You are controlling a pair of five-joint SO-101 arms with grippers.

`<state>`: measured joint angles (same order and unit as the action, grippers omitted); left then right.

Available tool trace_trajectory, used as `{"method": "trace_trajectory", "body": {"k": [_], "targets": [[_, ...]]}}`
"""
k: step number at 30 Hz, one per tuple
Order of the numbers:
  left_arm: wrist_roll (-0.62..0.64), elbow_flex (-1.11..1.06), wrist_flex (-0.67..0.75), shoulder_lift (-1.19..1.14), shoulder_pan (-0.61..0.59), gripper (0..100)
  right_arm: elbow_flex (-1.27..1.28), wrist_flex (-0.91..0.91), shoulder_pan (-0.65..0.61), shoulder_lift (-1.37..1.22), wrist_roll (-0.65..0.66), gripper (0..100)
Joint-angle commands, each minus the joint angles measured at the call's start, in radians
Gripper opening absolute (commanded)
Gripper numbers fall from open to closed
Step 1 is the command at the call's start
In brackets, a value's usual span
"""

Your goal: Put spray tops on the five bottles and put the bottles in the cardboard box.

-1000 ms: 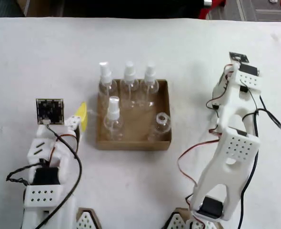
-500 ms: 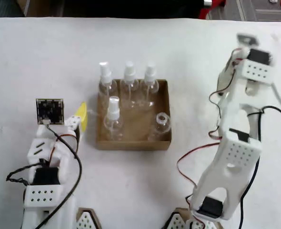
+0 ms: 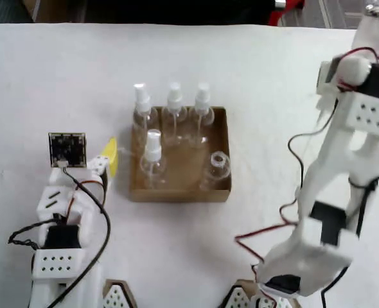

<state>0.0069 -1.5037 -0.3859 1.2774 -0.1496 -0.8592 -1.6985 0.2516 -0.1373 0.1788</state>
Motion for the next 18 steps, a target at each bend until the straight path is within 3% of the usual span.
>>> {"method": "trace_trajectory", "body": {"k": [1,9,18], "targets": [[-0.011,0.015,0.028,0.019,-0.001,21,0.044,-0.028,-0.022,0.200,-0.011,1.6],[-0.011,0.015,0.028,0.019,-0.005,21,0.242,-0.008,-0.127,0.512,-0.009,1.6],[-0.011,0.017,0.028,0.019,-0.005,21,0.354,0.071,-0.133,0.708,-0.003,1.7]]}}
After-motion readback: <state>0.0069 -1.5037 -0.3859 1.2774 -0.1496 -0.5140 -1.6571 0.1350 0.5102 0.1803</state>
